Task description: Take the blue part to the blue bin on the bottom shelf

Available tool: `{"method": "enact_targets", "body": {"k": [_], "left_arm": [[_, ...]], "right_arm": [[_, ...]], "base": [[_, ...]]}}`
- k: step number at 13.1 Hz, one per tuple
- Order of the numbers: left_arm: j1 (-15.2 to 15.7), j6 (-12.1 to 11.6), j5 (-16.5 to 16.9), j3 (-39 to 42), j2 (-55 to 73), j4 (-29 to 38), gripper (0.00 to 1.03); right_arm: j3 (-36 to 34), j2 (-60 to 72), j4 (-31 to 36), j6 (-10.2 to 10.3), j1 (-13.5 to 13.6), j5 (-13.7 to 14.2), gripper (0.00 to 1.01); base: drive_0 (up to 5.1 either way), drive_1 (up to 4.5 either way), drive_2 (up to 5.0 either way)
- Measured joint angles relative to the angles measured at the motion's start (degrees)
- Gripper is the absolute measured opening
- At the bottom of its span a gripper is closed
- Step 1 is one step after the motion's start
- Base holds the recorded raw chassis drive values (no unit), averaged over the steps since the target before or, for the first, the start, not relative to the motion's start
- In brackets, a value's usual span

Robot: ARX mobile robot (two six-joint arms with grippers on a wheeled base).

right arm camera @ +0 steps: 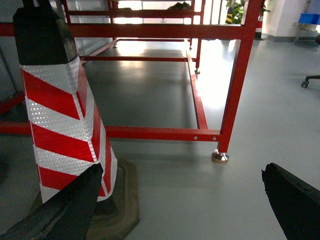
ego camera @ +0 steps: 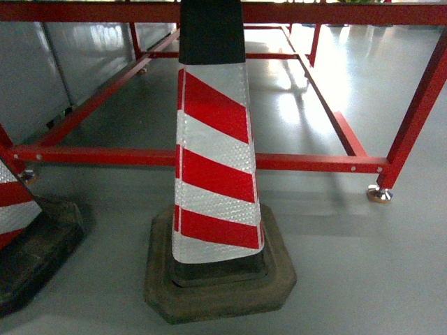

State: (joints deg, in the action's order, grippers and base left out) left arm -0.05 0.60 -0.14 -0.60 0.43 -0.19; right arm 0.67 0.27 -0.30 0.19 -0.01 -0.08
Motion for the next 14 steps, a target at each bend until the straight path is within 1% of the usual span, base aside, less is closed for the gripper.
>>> {"method": "enact_targets", "body": {"k": [14], "left_arm": [[0.0,0.0,0.0,0.0,0.0,0.0,0.98]], "right_arm": [[0.0,0.0,0.0,0.0,0.0,0.0,0.98]], "base": [[0.0,0.00,0.0]]}}
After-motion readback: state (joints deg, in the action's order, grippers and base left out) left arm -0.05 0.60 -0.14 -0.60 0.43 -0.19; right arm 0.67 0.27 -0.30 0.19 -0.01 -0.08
